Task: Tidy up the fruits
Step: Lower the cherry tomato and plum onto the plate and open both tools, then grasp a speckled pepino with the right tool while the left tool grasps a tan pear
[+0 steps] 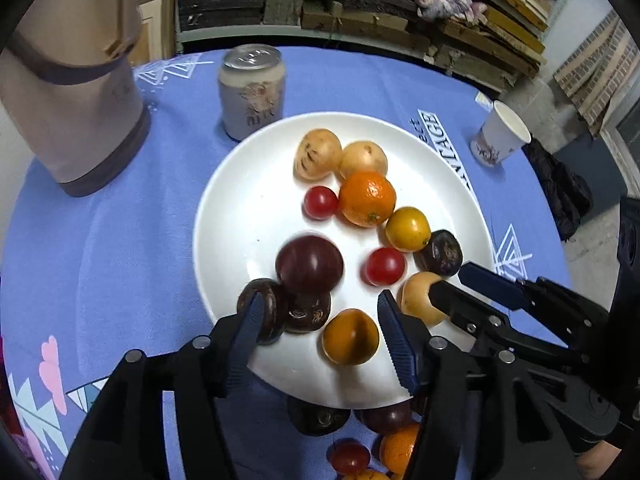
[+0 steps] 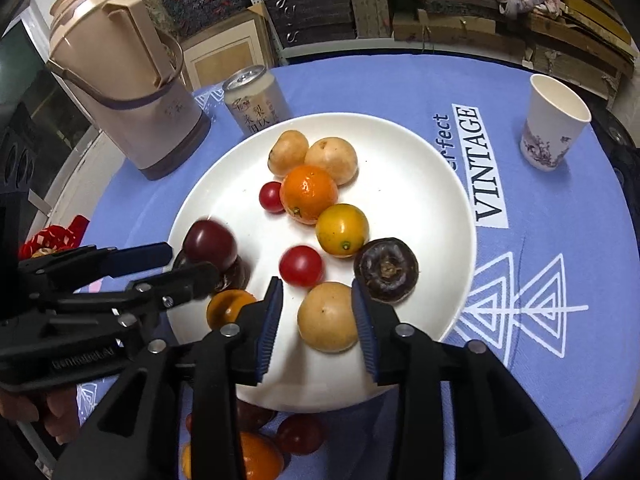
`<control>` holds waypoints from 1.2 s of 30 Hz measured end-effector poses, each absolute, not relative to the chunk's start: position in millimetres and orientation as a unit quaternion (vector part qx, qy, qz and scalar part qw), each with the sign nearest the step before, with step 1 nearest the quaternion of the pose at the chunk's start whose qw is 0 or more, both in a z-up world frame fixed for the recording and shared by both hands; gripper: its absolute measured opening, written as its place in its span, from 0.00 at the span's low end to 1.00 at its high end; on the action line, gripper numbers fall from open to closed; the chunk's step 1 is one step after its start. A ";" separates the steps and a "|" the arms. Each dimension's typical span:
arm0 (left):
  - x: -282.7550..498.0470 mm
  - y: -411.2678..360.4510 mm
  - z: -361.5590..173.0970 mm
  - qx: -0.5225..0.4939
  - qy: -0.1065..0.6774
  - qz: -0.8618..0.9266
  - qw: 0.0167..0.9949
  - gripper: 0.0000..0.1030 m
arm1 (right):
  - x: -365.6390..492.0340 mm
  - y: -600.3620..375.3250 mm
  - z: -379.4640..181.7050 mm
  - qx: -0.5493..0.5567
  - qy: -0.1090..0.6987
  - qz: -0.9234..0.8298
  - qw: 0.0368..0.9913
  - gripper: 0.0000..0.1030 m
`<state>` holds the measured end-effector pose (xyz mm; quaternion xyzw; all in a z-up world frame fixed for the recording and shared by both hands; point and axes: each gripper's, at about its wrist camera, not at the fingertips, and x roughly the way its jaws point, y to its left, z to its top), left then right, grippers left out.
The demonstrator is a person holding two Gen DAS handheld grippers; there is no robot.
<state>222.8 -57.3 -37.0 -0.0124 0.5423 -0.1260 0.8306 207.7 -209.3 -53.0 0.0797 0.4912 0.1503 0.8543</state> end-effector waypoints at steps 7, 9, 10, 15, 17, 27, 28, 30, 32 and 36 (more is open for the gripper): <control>196.9 -50.1 -26.0 -0.004 0.535 -0.133 0.834 0.59 | 175.1 -216.8 -45.7 0.085 0.491 0.151 0.854 0.40; 186.8 -46.9 -27.9 -0.008 0.541 -0.132 0.831 0.59 | 164.7 -218.1 -45.2 0.085 0.492 0.150 0.853 0.40; 181.1 -45.3 -29.2 -0.011 0.544 -0.130 0.829 0.59 | 161.2 -218.4 -45.2 0.084 0.494 0.150 0.853 0.40; 155.7 -37.9 -36.1 -0.014 0.556 -0.125 0.821 0.59 | 137.3 -221.5 -45.7 0.084 0.499 0.147 0.850 0.44; 147.9 -34.2 -38.4 -0.018 0.561 -0.122 0.819 0.60 | 129.6 -221.3 -45.4 0.082 0.501 0.145 0.849 0.48; 103.9 -19.1 -52.5 -0.021 0.581 -0.113 0.806 0.68 | 65.1 -205.7 -59.7 0.049 0.523 0.175 0.832 0.62; 101.4 -17.8 -54.3 -0.023 0.584 -0.112 0.804 0.68 | 59.1 -201.8 -62.3 0.044 0.527 0.181 0.829 0.62; 95.8 -15.6 -58.2 -0.025 0.590 -0.107 0.800 0.68 | 44.2 -192.3 -69.1 0.038 0.535 0.198 0.820 0.62; 92.0 -14.9 -59.9 -0.025 0.594 -0.106 0.797 0.68 | 33.9 -184.3 -74.5 0.024 0.540 0.208 0.815 0.62; 85.0 -16.2 -60.8 -0.021 0.596 -0.108 0.795 0.69 | 19.2 -171.8 -85.4 0.012 0.550 0.221 0.805 0.62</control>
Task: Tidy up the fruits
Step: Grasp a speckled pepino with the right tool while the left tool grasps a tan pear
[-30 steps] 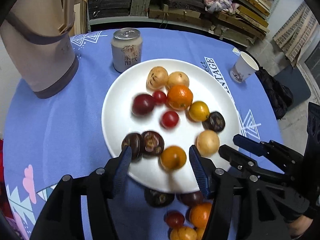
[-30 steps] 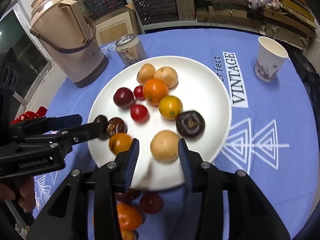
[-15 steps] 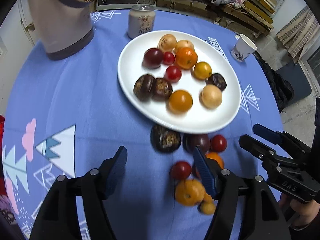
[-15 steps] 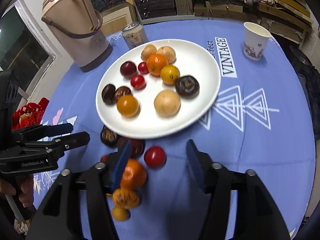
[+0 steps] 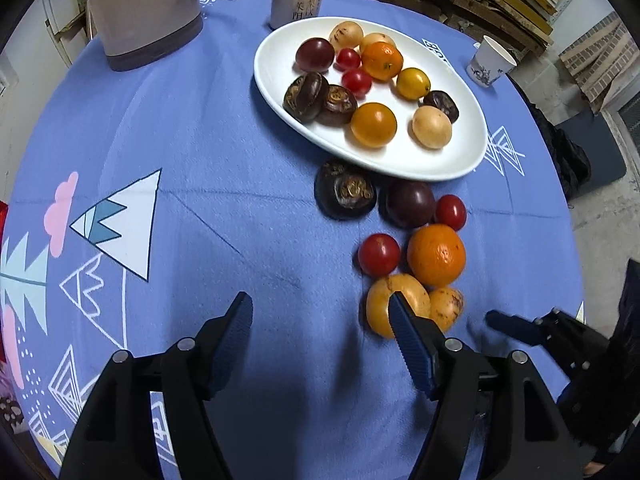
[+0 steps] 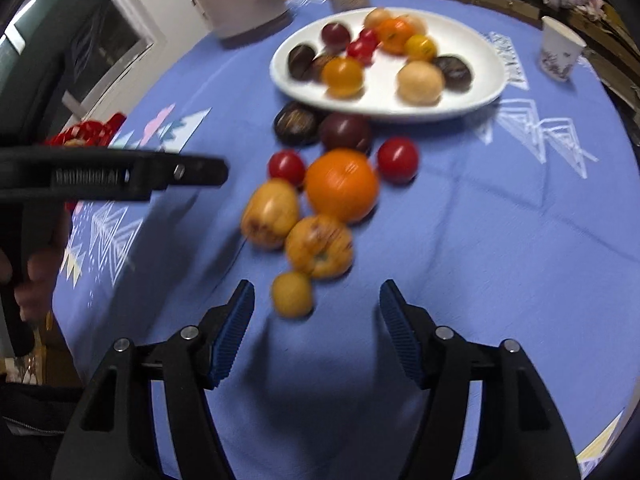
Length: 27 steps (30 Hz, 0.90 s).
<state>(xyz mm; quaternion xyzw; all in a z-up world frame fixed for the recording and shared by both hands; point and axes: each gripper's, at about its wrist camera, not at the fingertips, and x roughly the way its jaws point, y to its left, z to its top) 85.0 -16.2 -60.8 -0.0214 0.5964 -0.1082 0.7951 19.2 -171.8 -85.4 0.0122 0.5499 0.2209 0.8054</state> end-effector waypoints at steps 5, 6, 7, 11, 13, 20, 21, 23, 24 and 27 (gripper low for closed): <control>79.3 -19.9 -58.5 -0.015 0.596 -0.113 0.795 0.70 | 19.4 -166.5 -86.1 0.009 0.540 0.218 0.813 0.61; 78.2 -20.3 -58.1 -0.014 0.596 -0.114 0.795 0.70 | 22.0 -166.6 -87.1 0.009 0.540 0.216 0.814 0.60; 77.6 -20.4 -58.1 -0.014 0.596 -0.113 0.795 0.70 | 24.7 -167.1 -88.3 0.010 0.540 0.212 0.814 0.56; 75.2 -18.2 -57.8 -0.015 0.598 -0.110 0.794 0.71 | 35.4 -167.0 -90.6 0.014 0.544 0.212 0.812 0.40; 74.1 -16.5 -57.9 -0.017 0.599 -0.107 0.793 0.71 | 39.5 -165.0 -91.8 0.010 0.544 0.209 0.813 0.40; 72.8 -21.4 -61.4 -0.015 0.604 -0.112 0.789 0.72 | 50.7 -162.3 -97.6 0.006 0.546 0.203 0.813 0.40; 72.5 -24.2 -62.2 -0.013 0.606 -0.116 0.787 0.72 | 51.1 -165.6 -97.0 0.012 0.546 0.201 0.813 0.40; 72.3 -29.9 -64.1 -0.011 0.608 -0.123 0.784 0.72 | 51.3 -173.8 -95.8 0.024 0.547 0.196 0.813 0.40; 72.1 -33.4 -65.4 -0.010 0.609 -0.128 0.783 0.72 | 51.1 -181.1 -94.0 0.031 0.547 0.190 0.814 0.40; 71.8 -46.3 -69.7 -0.002 0.613 -0.143 0.777 0.72 | 50.3 -202.0 -87.8 0.048 0.545 0.175 0.819 0.40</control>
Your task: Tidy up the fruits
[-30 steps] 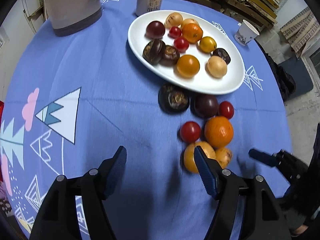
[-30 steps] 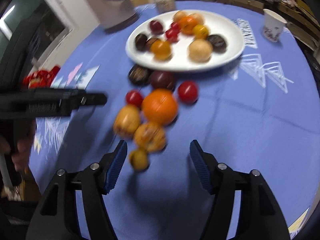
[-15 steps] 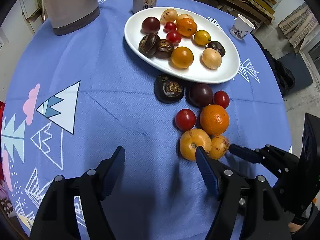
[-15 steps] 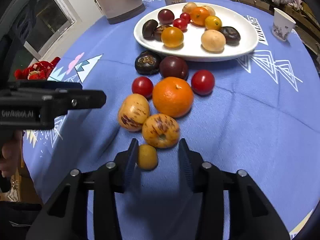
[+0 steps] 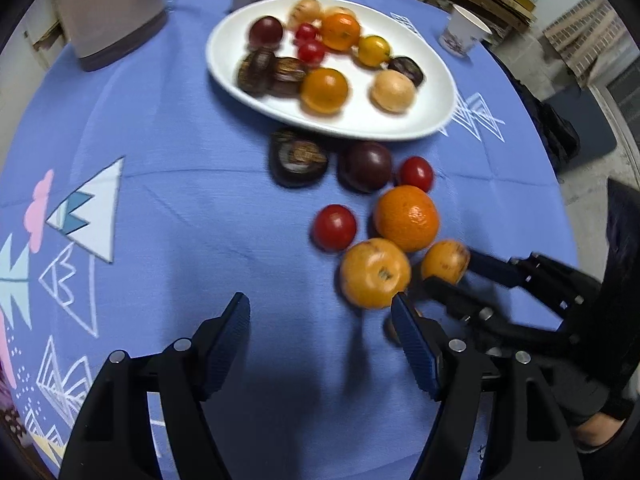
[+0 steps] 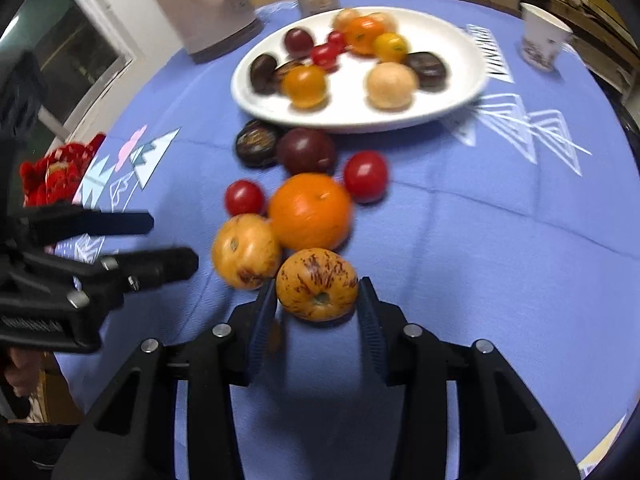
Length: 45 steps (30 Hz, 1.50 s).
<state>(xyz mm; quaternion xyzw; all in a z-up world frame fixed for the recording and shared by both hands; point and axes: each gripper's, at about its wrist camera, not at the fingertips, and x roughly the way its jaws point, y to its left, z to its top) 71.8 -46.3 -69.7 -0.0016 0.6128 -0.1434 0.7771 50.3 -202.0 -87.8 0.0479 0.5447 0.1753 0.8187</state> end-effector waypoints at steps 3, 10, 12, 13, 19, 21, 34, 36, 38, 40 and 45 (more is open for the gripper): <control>72.1 -60.0 -75.4 0.005 0.618 -0.159 0.770 0.72 | 48.9 -218.6 -83.8 0.061 0.544 0.163 0.821 0.40; 74.0 -82.0 -102.5 0.002 0.643 -0.174 0.746 0.69 | 44.6 -237.0 -86.4 0.081 0.548 0.148 0.819 0.40; 75.8 -80.5 -104.2 -0.009 0.638 -0.167 0.752 0.65 | 43.9 -237.2 -87.2 0.081 0.548 0.149 0.819 0.40; 77.2 -80.0 -103.1 -0.011 0.636 -0.170 0.753 0.49 | 44.0 -235.6 -87.7 0.080 0.548 0.150 0.819 0.40; 81.4 -67.3 -96.0 -0.018 0.632 -0.163 0.757 0.42 | 48.0 -228.1 -85.1 0.074 0.547 0.159 0.819 0.40; 80.1 -63.1 -90.8 -0.020 0.628 -0.164 0.761 0.42 | 49.2 -224.8 -81.4 0.070 0.544 0.163 0.820 0.40; 79.4 -38.5 -34.8 -0.026 0.570 -0.166 0.805 0.30 | 64.2 -221.7 -43.0 0.078 0.509 0.179 0.838 0.40; 81.9 -39.4 -34.6 -0.021 0.569 -0.167 0.805 0.31 | 66.5 -220.9 -43.2 0.077 0.510 0.179 0.838 0.40; 84.8 -36.3 -44.7 -0.028 0.584 -0.162 0.795 0.31 | 67.2 -220.0 -45.2 0.079 0.513 0.179 0.836 0.40; 84.6 -35.0 -55.0 -0.035 0.597 -0.156 0.786 0.30 | 67.5 -218.9 -46.9 0.078 0.515 0.180 0.834 0.40; 73.8 -38.2 -59.4 -0.041 0.597 -0.179 0.780 0.41 | 68.1 -220.6 -53.6 0.077 0.523 0.177 0.830 0.40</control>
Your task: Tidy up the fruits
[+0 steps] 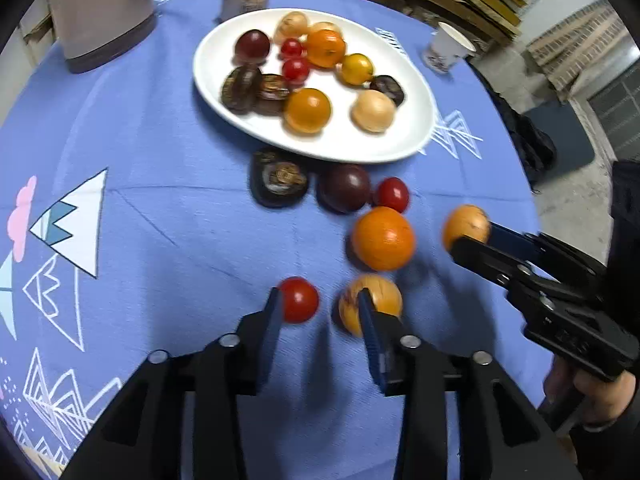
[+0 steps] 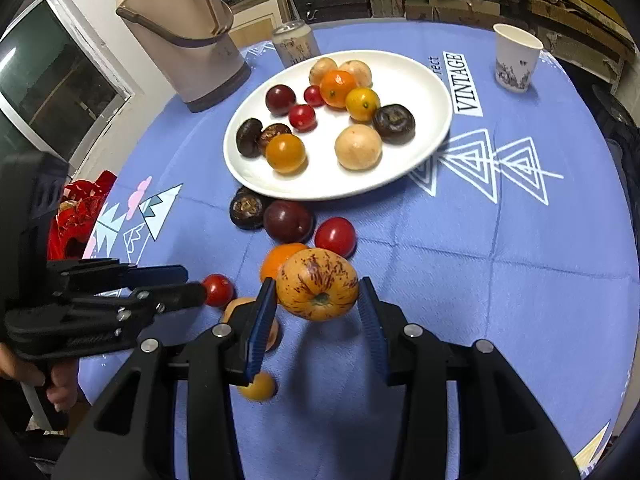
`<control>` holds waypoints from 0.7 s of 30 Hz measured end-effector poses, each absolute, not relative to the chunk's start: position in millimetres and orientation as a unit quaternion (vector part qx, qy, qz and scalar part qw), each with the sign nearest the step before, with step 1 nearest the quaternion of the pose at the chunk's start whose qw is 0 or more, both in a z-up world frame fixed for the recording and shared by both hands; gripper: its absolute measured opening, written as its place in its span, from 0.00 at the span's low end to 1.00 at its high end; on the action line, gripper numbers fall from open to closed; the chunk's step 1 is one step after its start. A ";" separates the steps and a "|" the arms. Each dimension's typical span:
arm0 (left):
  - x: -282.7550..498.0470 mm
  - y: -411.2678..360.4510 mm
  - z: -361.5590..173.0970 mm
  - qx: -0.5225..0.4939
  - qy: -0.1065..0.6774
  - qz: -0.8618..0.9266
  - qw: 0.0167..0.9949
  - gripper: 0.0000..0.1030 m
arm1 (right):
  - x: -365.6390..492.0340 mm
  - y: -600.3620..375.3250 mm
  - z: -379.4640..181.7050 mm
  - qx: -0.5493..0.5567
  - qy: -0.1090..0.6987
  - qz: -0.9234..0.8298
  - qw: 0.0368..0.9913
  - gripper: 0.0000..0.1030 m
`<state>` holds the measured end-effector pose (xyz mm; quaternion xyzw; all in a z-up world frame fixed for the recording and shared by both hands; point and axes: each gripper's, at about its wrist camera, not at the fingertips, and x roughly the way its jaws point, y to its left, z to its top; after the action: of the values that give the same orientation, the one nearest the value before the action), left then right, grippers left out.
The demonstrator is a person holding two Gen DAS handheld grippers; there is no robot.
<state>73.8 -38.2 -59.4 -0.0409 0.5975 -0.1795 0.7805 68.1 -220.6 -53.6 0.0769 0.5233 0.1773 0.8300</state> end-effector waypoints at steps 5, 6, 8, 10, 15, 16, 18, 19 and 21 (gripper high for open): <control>61.1 -56.0 -60.8 -0.018 0.598 -0.216 0.772 0.43 | 60.6 -225.3 -65.6 0.076 0.539 0.175 0.821 0.40; 59.6 -60.8 -62.9 -0.015 0.600 -0.220 0.769 0.43 | 58.4 -226.2 -68.4 0.076 0.543 0.173 0.819 0.40; 58.9 -68.7 -64.8 -0.013 0.600 -0.228 0.767 0.43 | 55.6 -227.3 -71.5 0.077 0.547 0.172 0.816 0.40; 59.0 -80.2 -64.6 -0.003 0.590 -0.240 0.771 0.43 | 53.0 -227.1 -73.2 0.076 0.549 0.172 0.815 0.40; 71.3 -93.9 -74.6 0.028 0.575 -0.238 0.782 0.47 | 52.1 -236.8 -74.0 0.088 0.551 0.159 0.814 0.40; 74.9 -92.0 -77.1 0.028 0.579 -0.227 0.783 0.47 | 51.5 -238.6 -73.8 0.090 0.551 0.160 0.814 0.40; 79.3 -86.7 -81.1 0.021 0.585 -0.215 0.782 0.47 | 49.8 -239.9 -73.6 0.085 0.550 0.158 0.815 0.40; 80.2 -84.6 -84.7 0.024 0.588 -0.209 0.781 0.47 | 49.6 -240.9 -73.7 0.087 0.550 0.158 0.815 0.41; 78.9 -83.2 -91.8 0.025 0.596 -0.217 0.773 0.41 | 49.7 -241.8 -75.1 0.089 0.552 0.156 0.814 0.41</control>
<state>78.9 -83.2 -91.8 0.0248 0.5956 -0.2173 0.7730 49.7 -241.8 -75.1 0.0886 0.5519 0.1565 0.8143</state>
